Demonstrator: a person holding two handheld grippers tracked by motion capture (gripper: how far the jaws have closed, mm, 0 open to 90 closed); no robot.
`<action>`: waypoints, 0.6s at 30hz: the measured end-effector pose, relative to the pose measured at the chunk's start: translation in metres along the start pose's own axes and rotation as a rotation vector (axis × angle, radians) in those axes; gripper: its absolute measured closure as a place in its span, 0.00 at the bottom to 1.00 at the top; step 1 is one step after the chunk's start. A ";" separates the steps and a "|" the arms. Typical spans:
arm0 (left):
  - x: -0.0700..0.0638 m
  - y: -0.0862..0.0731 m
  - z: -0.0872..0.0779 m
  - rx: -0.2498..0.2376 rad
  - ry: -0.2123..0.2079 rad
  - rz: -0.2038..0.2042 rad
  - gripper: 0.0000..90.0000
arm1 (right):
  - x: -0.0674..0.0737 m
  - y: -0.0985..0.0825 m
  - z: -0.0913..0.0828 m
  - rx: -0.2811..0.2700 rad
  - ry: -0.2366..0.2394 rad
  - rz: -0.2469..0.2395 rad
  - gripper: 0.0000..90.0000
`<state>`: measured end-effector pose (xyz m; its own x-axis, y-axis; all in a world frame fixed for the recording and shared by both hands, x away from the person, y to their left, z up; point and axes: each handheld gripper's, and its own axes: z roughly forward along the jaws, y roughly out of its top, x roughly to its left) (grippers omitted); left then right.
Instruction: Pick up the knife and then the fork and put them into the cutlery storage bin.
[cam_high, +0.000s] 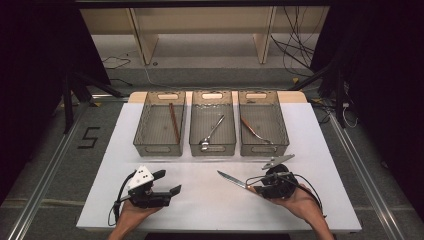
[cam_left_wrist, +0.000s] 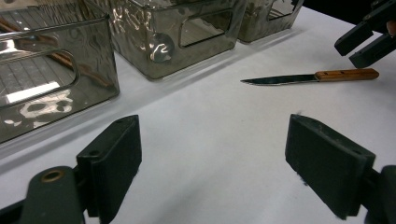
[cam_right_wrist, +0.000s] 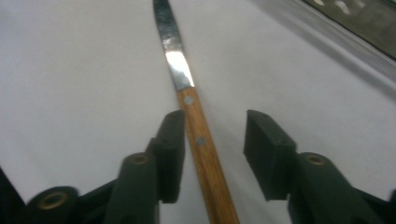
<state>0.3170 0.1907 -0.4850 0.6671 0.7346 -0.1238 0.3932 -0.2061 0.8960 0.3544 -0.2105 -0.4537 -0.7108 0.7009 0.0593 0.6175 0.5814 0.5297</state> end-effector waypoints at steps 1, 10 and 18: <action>0.000 0.000 0.000 -0.002 0.000 -0.001 0.20 | 0.001 0.002 0.000 0.009 0.009 -0.014 0.57; 0.000 0.000 0.000 -0.002 -0.002 -0.004 0.20 | 0.005 0.019 0.013 0.115 0.028 -0.068 0.47; 0.000 0.000 0.000 -0.001 -0.002 -0.001 0.20 | 0.009 0.023 0.022 0.171 0.004 -0.092 0.60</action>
<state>0.3171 0.1909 -0.4848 0.6681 0.7334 -0.1255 0.3931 -0.2047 0.8964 0.3698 -0.1820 -0.4600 -0.7678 0.6403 0.0209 0.5982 0.7049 0.3813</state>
